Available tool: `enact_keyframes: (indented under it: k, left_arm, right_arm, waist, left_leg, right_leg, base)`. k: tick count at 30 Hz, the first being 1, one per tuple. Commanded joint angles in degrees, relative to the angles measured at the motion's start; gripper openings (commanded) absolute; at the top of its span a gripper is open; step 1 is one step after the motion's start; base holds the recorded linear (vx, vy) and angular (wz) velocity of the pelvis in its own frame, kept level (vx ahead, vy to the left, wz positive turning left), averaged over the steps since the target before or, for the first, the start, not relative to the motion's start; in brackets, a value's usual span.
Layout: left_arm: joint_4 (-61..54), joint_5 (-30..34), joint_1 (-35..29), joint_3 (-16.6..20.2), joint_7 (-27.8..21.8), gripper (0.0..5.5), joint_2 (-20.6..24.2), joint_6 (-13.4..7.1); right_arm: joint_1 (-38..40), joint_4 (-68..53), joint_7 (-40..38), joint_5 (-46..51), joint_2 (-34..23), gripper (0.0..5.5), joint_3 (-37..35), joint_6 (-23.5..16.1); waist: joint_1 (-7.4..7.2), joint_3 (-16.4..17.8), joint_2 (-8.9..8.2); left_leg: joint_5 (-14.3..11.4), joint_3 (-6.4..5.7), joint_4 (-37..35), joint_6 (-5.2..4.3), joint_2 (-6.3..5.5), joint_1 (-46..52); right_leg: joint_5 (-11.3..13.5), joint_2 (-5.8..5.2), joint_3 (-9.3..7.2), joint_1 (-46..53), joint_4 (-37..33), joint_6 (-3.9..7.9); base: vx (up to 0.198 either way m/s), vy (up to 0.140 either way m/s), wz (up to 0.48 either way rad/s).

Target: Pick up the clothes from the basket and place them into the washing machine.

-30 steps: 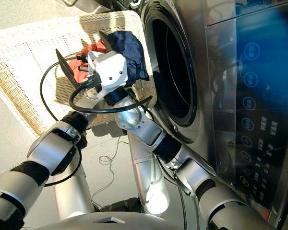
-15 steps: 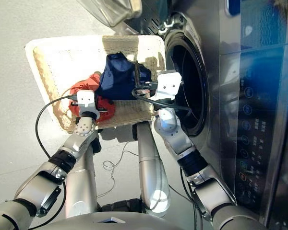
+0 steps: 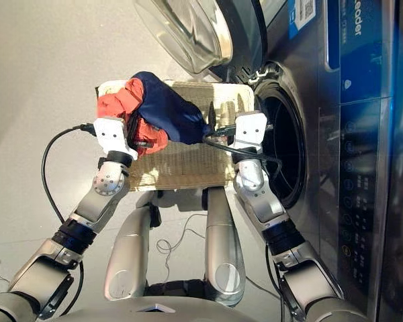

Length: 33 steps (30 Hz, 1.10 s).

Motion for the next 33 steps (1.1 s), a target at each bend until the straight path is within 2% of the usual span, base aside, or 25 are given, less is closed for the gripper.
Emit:
enact_keyframes:
  k: [1, 5, 10, 16, 22, 33]
  left_arm:
    - [-10.6, -3.2, 0.5, 1.2, -4.6, 0.00, 1.0, -6.6]
    - [-14.2, -9.4, 0.7, 0.6, -9.5, 0.00, 1.1, -6.2]
    - [-16.4, -12.8, -0.2, -1.2, -13.7, 0.00, 1.7, -4.9]
    - [-17.6, -16.5, -2.6, -4.9, -18.3, 0.00, 1.9, -3.4]
    - [-18.1, -18.4, -3.4, -7.2, -20.1, 0.00, 1.0, -2.1]
    - [-19.2, -20.0, -4.7, -9.8, -21.6, 0.00, 0.1, -1.1]
  right_arm:
    - [-2.2, -5.4, 6.5, -1.5, -4.2, 5.50, 0.8, -1.0]
    - [-8.4, -6.7, 12.7, -1.5, -9.1, 5.50, 5.9, 1.4]
    - [-16.0, -6.0, 15.9, -6.0, -9.9, 5.50, 10.9, 3.9]
    - [-22.7, -5.3, 17.3, -9.8, -6.5, 5.50, 14.0, 4.4]
    - [-25.2, -5.2, 16.9, -11.3, -3.2, 5.50, 14.0, 4.0]
    - [-26.9, -3.3, 15.7, -12.6, 0.0, 5.50, 14.0, 3.6]
  waist:
    - [-0.37, -0.8, 0.48]
    - [0.03, -0.8, 0.73]
    - [0.23, -0.8, 1.18]
    - [0.30, -0.8, 2.26]
    - [0.50, -0.8, 2.71]
    - [0.70, -0.8, 2.99]
  left_leg:
    - [-2.0, -1.62, 4.3, -3.00, 1.17, -1.2]
    - [-2.0, -1.49, 4.6, -3.09, 1.31, -1.2]
    - [-2.1, -1.25, 4.8, -3.07, 1.42, -1.2]
    - [-2.1, -0.83, 5.4, -3.08, 1.57, -1.2]
    - [-2.0, -0.57, 5.8, -3.06, 1.64, -1.3]
    - [-1.9, -0.53, 6.3, -3.08, 1.71, -2.2]
  right_leg:
    - [6.8, -2.19, 2.33, 6.1, -11.3, 7.45]
    - [6.8, -2.12, 2.83, 6.0, -11.1, 7.37]
    - [6.7, -1.92, 3.47, 5.5, -10.8, 7.34]
    - [6.7, -1.98, 4.15, 5.4, -10.3, 7.36]
    - [6.7, -2.02, 4.49, 5.0, -10.1, 7.27]
    - [6.7, -2.06, 4.69, 4.3, -9.7, 7.09]
  base:
    - [0.000, 0.000, 0.000]
    - [0.000, 0.000, 0.000]
    - [0.000, 0.000, 0.000]
    - [0.000, 0.000, 0.000]
    - [0.000, 0.000, 0.000]
    - [0.000, 0.000, 0.000]
